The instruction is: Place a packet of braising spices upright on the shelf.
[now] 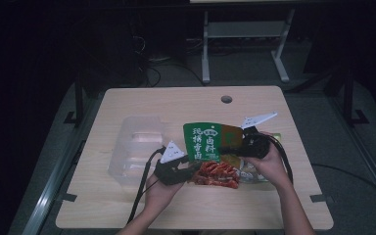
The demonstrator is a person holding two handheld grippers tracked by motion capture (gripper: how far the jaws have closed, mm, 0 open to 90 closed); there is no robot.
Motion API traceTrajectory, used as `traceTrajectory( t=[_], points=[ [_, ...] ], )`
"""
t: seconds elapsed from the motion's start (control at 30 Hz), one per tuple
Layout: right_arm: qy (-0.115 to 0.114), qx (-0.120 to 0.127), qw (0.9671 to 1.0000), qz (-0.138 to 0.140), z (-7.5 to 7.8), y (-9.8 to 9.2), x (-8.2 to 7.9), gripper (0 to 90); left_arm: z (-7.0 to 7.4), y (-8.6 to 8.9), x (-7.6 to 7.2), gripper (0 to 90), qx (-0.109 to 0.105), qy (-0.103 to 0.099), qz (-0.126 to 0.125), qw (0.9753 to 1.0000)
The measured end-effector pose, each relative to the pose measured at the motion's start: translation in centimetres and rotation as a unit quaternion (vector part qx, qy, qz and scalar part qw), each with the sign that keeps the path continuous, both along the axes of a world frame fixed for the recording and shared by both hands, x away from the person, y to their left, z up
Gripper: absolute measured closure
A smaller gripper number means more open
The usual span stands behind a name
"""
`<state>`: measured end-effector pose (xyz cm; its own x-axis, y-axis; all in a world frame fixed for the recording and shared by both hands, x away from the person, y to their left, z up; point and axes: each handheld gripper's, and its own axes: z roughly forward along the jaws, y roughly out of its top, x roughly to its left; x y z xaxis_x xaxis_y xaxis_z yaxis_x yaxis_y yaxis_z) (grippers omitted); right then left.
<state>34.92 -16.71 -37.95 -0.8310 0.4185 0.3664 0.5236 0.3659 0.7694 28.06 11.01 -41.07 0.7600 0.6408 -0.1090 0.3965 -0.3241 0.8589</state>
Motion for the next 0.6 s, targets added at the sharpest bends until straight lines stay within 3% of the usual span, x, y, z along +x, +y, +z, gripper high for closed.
traceTrajectory(
  t=[0.1, 0.43, 0.6],
  points=[
    [-0.008, 0.004, 0.9999, 0.005, 0.3, 0.2, -0.2, 89.2, 0.0, 0.2, -0.6, 50.6, 0.006, -0.009, -0.006, 0.9999],
    [-0.025, -0.006, 0.9996, 0.014, 1.3, 1.0, -0.8, 89.3, -0.6, 1.2, -1.6, 43.5, 0.015, -0.009, -0.021, 0.9996],
    [-0.042, -0.008, 0.9990, 0.010, 2.2, 1.1, -1.3, 89.3, -1.0, 2.0, -2.1, 42.8, 0.003, -0.001, -0.021, 0.9998]
  ],
)
